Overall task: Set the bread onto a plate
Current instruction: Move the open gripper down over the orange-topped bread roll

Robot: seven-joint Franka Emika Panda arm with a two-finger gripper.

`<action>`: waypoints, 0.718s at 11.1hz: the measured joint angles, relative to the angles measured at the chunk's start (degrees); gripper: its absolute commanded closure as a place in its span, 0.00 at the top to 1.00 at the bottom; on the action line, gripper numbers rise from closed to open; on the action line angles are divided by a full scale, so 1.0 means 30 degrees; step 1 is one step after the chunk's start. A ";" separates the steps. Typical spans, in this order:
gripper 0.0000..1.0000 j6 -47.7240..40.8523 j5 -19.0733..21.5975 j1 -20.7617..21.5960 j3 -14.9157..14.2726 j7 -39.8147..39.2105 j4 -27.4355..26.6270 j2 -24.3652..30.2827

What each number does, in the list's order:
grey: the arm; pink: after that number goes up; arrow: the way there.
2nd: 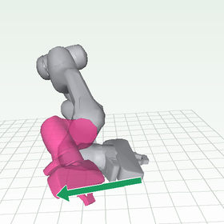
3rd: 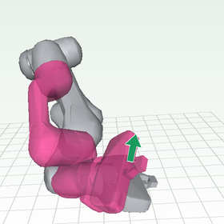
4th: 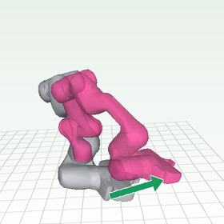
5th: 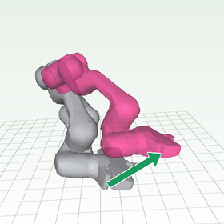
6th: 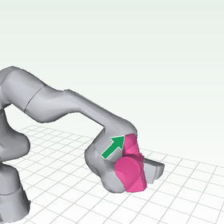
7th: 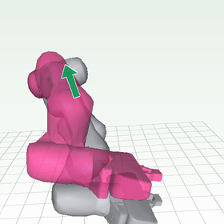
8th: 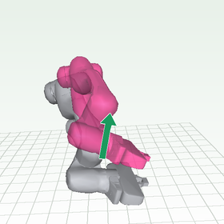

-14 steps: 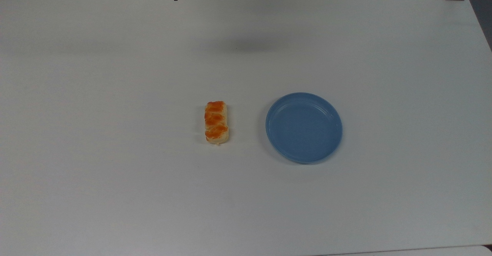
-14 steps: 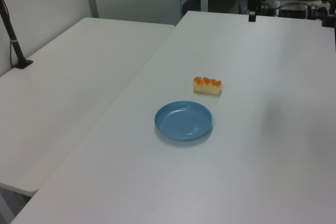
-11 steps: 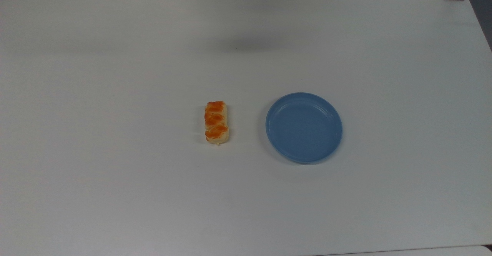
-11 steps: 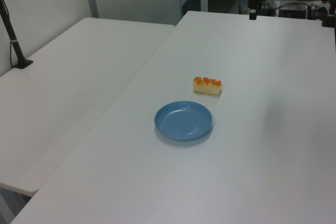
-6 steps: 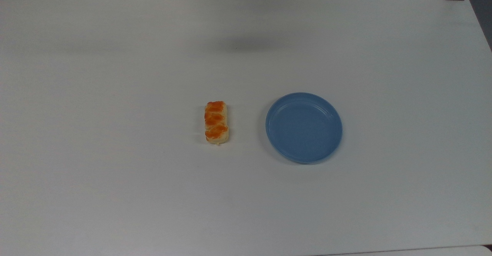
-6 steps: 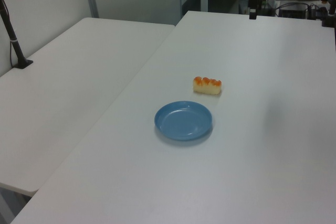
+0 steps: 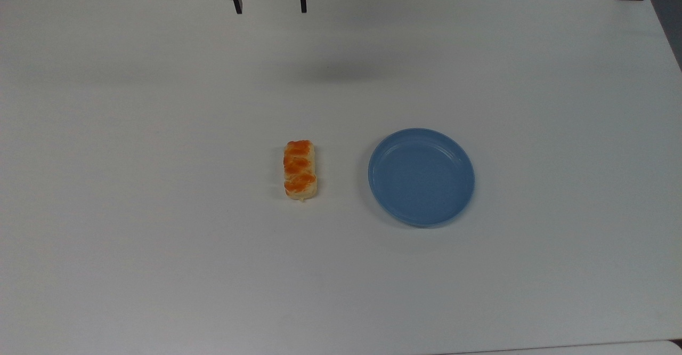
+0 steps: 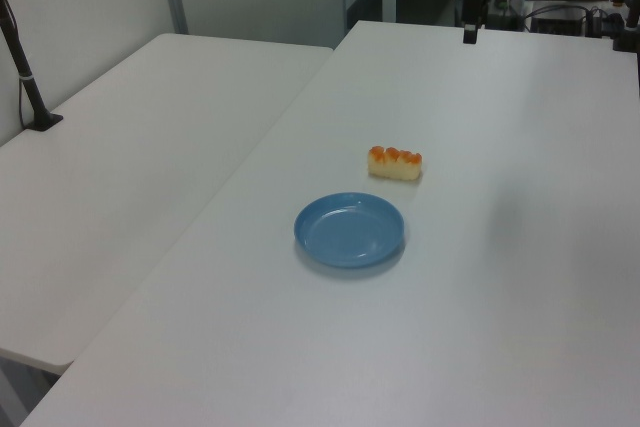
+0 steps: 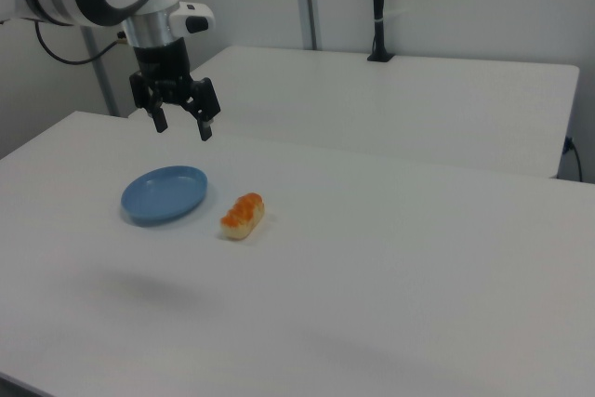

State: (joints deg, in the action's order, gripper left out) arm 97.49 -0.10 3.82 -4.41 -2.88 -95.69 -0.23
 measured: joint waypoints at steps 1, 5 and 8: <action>1.00 0.0247 0.0001 0.0007 0.0011 0.0000 0.0001 -0.0230; 1.00 0.0894 0.0003 0.0021 0.0054 0.0000 0.0656 -0.1436; 1.00 0.2355 0.0008 0.0354 0.0076 0.0725 0.1164 -0.2770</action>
State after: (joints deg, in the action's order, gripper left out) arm 104.56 -0.08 4.88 -4.18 -0.70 -92.20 -8.54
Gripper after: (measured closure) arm 0.000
